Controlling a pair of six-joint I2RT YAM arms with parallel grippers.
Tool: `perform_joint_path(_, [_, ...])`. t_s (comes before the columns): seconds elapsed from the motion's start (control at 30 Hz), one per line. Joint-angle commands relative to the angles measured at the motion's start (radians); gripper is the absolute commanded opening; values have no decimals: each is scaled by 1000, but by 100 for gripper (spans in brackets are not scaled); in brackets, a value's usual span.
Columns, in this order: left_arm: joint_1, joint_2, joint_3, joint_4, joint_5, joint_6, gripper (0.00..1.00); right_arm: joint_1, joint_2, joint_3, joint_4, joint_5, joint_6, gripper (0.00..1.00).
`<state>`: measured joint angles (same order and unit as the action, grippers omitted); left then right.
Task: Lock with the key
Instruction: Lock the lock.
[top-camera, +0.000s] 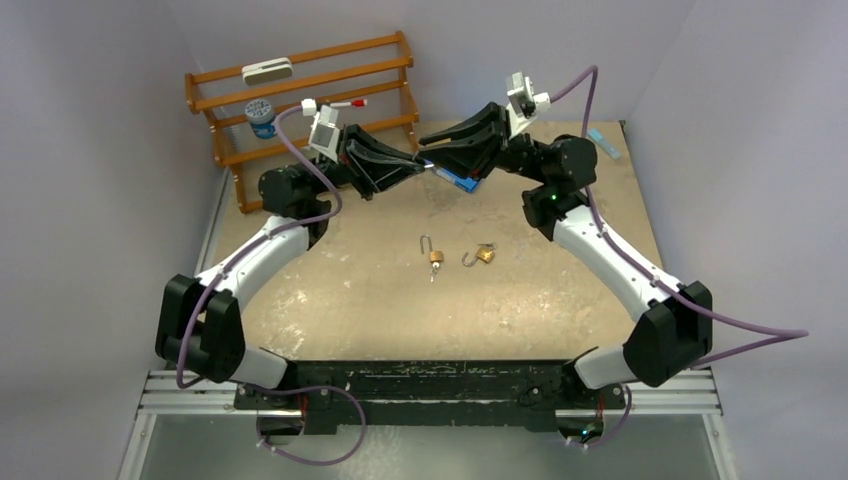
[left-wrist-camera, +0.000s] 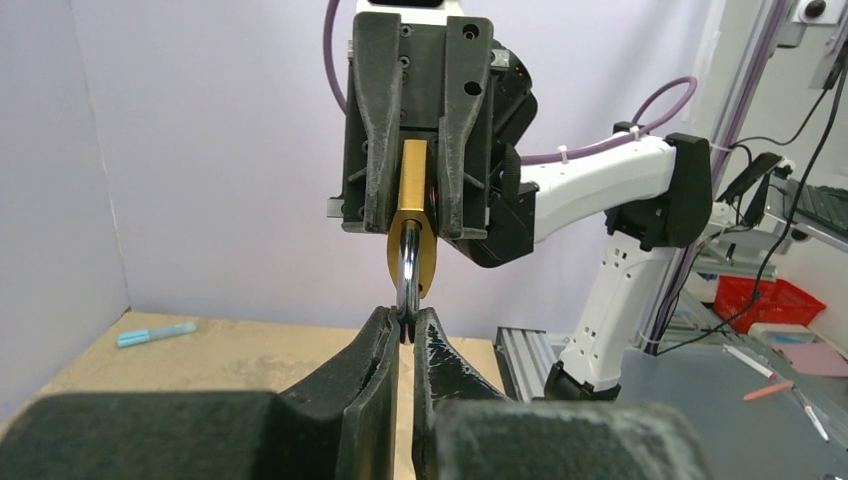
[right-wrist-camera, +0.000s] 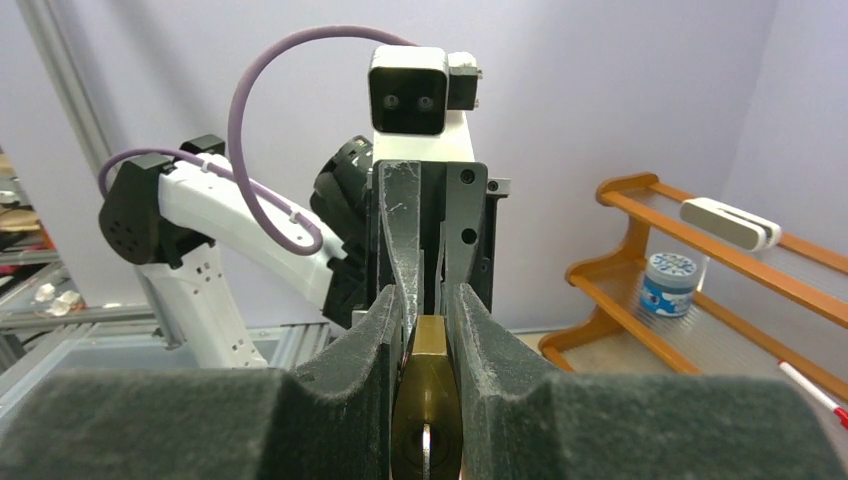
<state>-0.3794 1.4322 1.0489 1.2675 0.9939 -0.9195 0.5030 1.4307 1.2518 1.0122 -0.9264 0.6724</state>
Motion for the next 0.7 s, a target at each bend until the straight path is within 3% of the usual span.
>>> perform_joint_path(0.0, [16,39,67,107,-291,-51,8,83,7,-33,-92,-163,5,0])
perform_joint_path(0.1, [13,58,72,177,-269,-101,0,83,17,-35,-74,-164,21,0])
perform_joint_path(0.23, [13,77,72,268,-259,-158,0,83,23,-38,-69,-167,25,0])
perform_joint_path(0.33, [13,96,82,304,-251,-196,16,83,25,-40,-67,-167,27,0])
perform_joint_path(0.37, [13,100,82,308,-252,-197,18,83,25,-40,-67,-167,29,0])
perform_joint_path(0.43, [10,108,89,319,-244,-203,0,83,24,-39,-70,-166,30,0])
perform_joint_path(0.67, [10,112,94,346,-237,-228,0,83,0,-47,-105,-163,8,0])
